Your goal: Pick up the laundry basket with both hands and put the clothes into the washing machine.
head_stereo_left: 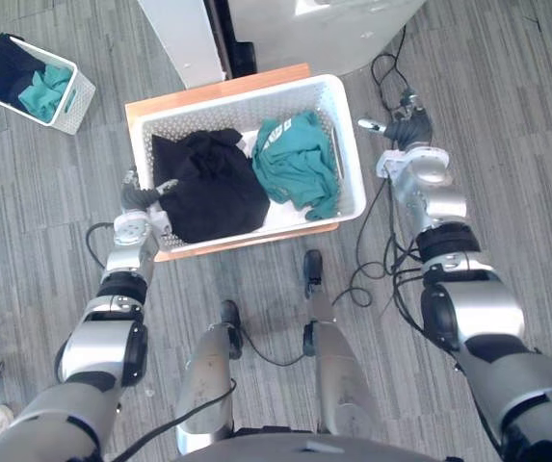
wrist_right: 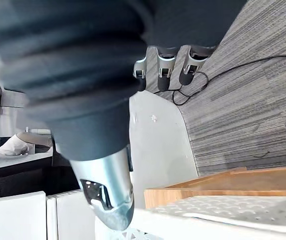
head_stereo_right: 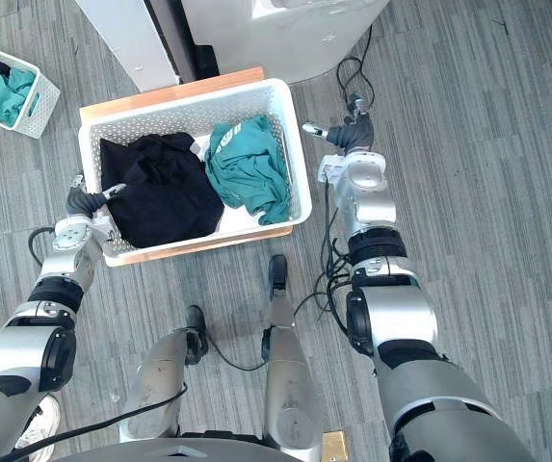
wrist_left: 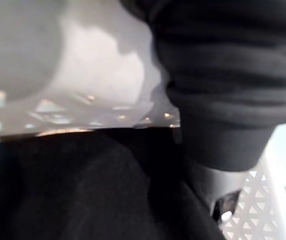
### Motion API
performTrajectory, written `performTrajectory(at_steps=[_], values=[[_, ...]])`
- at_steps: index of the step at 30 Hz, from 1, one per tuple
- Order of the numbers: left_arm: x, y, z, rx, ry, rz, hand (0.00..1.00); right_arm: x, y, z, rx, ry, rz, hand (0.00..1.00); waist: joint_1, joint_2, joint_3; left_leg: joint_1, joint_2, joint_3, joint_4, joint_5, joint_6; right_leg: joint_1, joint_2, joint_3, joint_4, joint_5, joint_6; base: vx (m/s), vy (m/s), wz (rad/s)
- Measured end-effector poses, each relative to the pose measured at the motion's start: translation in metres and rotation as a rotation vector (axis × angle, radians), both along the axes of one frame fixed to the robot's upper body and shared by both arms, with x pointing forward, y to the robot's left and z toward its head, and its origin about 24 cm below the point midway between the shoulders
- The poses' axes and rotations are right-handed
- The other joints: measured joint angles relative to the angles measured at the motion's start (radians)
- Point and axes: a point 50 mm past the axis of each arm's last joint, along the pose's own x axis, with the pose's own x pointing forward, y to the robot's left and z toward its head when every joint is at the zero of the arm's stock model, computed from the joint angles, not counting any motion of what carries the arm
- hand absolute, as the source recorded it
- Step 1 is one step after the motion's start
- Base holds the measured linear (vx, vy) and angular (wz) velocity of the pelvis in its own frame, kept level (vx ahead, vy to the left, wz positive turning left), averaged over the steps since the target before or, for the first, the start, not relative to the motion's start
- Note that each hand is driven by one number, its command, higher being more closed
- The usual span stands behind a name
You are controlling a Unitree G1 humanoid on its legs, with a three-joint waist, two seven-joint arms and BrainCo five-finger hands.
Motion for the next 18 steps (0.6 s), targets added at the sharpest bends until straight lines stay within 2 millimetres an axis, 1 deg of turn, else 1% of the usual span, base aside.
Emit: performTrajectory(at_steps=[2, 6, 9, 11, 13, 18], values=[[0.000, -0.001, 0.000, 0.001, 0.000, -0.002, 0.00, 0.002, 0.003, -0.012, -0.048, 0.053, 0.004, 0.00, 0.000, -0.001, 0.000, -0.002, 0.000, -0.004, 0.000, 0.000, 0.000, 0.001, 0.000, -0.004, 0.000, 0.000, 0.000, -0.07, -0.002, 0.04], [0.000, -0.001, 0.000, 0.002, -0.001, -0.004, 0.00, 0.002, 0.002, -0.021, -0.042, 0.090, 0.010, 0.00, -0.007, -0.001, -0.003, -0.008, -0.003, -0.015, 0.000, 0.001, 0.000, 0.001, -0.003, -0.015, 0.000, 0.000, 0.000, -0.05, 0.000, 0.08], [0.000, -0.002, -0.002, 0.003, 0.009, -0.007, 0.00, 0.003, 0.004, -0.031, -0.071, 0.132, 0.022, 0.00, -0.008, -0.001, -0.014, -0.010, -0.004, -0.018, -0.001, 0.002, 0.001, 0.000, -0.004, -0.018, 0.000, 0.000, 0.000, -0.05, 0.004, 0.03], [0.000, -0.002, -0.004, 0.002, 0.018, -0.004, 0.00, 0.004, 0.010, -0.037, -0.068, 0.155, 0.037, 0.00, -0.010, -0.001, -0.021, -0.010, -0.004, -0.018, -0.003, 0.002, 0.001, 0.000, -0.004, -0.018, 0.000, 0.000, 0.000, -0.06, 0.005, 0.00], [0.000, -0.003, -0.005, 0.001, 0.023, -0.005, 0.00, 0.004, 0.019, -0.040, -0.123, 0.164, 0.060, 0.00, -0.010, -0.001, -0.021, -0.011, -0.004, -0.018, -0.003, 0.002, 0.001, -0.002, -0.004, -0.017, 0.000, 0.000, 0.000, -0.06, 0.000, -0.01], [0.000, -0.004, -0.005, 0.022, 0.028, -0.011, 0.00, 0.005, 0.043, -0.041, -0.327, 0.161, 0.117, 0.00, -0.007, -0.002, -0.028, -0.013, -0.004, -0.015, -0.011, 0.006, -0.001, -0.010, -0.003, -0.015, 0.000, 0.000, 0.000, -0.06, -0.007, -0.01]])
